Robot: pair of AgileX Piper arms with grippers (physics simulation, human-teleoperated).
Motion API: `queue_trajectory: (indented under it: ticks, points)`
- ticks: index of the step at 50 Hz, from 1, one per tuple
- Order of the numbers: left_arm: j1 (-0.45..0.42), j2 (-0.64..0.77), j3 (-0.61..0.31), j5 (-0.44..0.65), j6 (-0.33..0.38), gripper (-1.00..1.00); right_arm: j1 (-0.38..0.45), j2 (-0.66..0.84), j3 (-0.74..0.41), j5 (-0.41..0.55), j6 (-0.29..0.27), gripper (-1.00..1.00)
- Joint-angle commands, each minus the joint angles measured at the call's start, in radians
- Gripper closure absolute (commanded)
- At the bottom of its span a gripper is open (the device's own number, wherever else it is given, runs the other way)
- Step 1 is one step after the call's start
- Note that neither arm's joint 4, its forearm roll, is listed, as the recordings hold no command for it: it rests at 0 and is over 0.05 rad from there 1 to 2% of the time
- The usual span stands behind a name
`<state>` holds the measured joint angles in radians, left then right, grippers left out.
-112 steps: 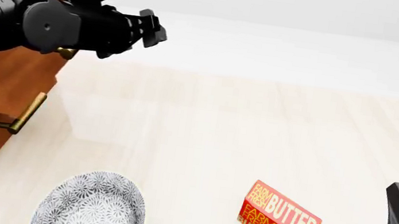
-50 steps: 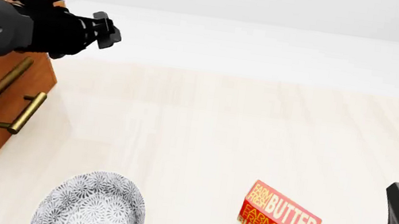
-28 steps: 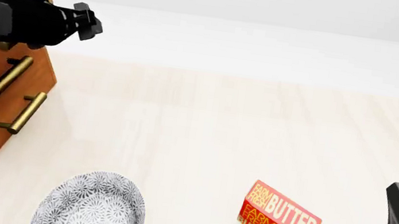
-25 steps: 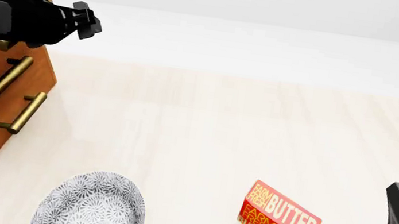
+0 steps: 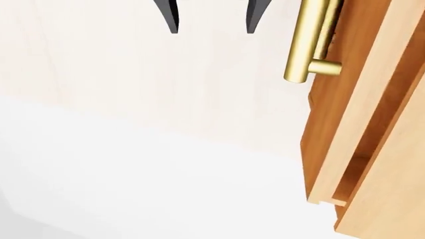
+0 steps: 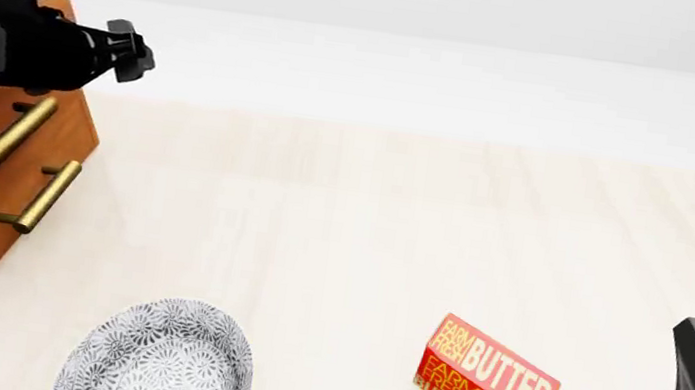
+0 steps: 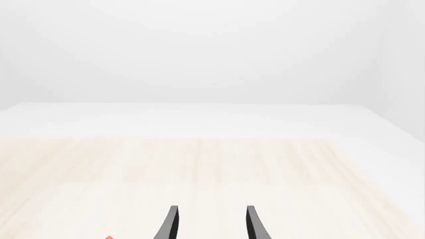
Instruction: Put the chocolate pudding in the top drawer of the cabinet and close it.
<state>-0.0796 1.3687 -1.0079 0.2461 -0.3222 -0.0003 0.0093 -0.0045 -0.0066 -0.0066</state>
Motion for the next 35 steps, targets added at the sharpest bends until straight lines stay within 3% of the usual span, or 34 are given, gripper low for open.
queue_trajectory:
  ticks: [1, 35]
  points:
    - [0.047, -0.008, 0.031, -0.001, 0.016, -1.00, 0.000, 0.000, 0.000, 0.000, 0.000, -1.00]
    - [0.168, -0.057, 0.021, 0.036, 0.100, -1.00, 0.000, 0.003, 0.001, -0.004, 0.000, -1.00]
